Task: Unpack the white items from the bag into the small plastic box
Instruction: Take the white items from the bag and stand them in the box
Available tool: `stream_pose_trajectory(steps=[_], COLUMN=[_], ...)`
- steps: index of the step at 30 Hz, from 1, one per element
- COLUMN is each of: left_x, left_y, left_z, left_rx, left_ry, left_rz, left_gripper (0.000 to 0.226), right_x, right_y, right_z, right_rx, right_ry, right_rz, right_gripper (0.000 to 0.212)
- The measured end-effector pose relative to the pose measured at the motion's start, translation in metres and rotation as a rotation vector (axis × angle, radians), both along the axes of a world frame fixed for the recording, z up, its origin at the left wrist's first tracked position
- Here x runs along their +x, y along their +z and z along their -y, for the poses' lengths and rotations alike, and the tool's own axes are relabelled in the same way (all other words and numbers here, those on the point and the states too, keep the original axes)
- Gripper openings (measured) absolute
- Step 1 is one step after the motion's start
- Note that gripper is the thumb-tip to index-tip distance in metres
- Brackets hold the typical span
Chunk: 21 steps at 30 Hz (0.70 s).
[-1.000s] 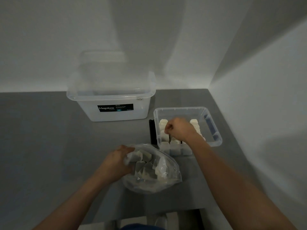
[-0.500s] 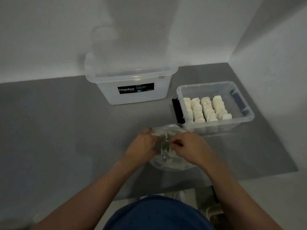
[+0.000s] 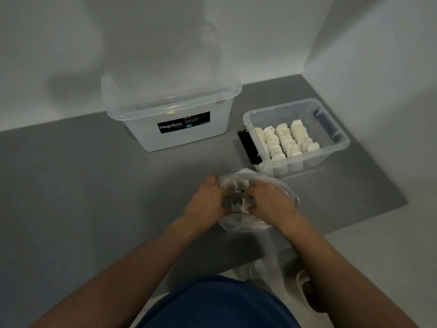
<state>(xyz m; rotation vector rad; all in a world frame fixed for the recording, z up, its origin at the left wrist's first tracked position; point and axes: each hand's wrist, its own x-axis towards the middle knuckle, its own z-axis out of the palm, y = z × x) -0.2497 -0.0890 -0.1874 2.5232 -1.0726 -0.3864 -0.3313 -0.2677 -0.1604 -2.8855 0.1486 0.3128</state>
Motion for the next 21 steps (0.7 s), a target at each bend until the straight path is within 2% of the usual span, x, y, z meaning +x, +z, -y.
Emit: stream_pose_trajectory(steps=[3,8,11,13,16,19,21], left_x=[0.004,0.010,0.013,0.009,0.006,0.006,0.005], left_y=[-0.003,-0.009,-0.006,0.000,-0.002,-0.012,-0.017], left_z=[0.001,0.001,0.000,0.001,0.000,-0.001,0.000], left_rx=[-0.027,0.014,0.010,-0.026,0.014,0.016,0.009], left_ry=[-0.009,-0.040,-0.047,-0.076,-0.023,0.022,0.024], left_rz=[0.028,0.092,0.124,0.146,-0.002,-0.034,-0.031], left_gripper=[0.046,0.043,0.037,0.037,0.040,0.035,0.041], right_x=[-0.002,0.005,0.003,-0.002,-0.008,-0.009,-0.007], right_y=[0.000,-0.004,-0.004,-0.004,-0.001,0.002,0.001], right_z=[-0.003,-0.013,-0.007,0.001,0.002,-0.003,-0.003], right_rx=[0.034,0.168,0.175,0.122,0.063,0.030,0.032], right_ry=[-0.014,0.070,-0.043,-0.123,-0.163,-0.142,-0.143], right_rz=[0.027,-0.007,0.086,0.096,-0.008,-0.066,-0.082], right_gripper=[0.019,0.020,0.026,0.021,0.021,0.018,0.019])
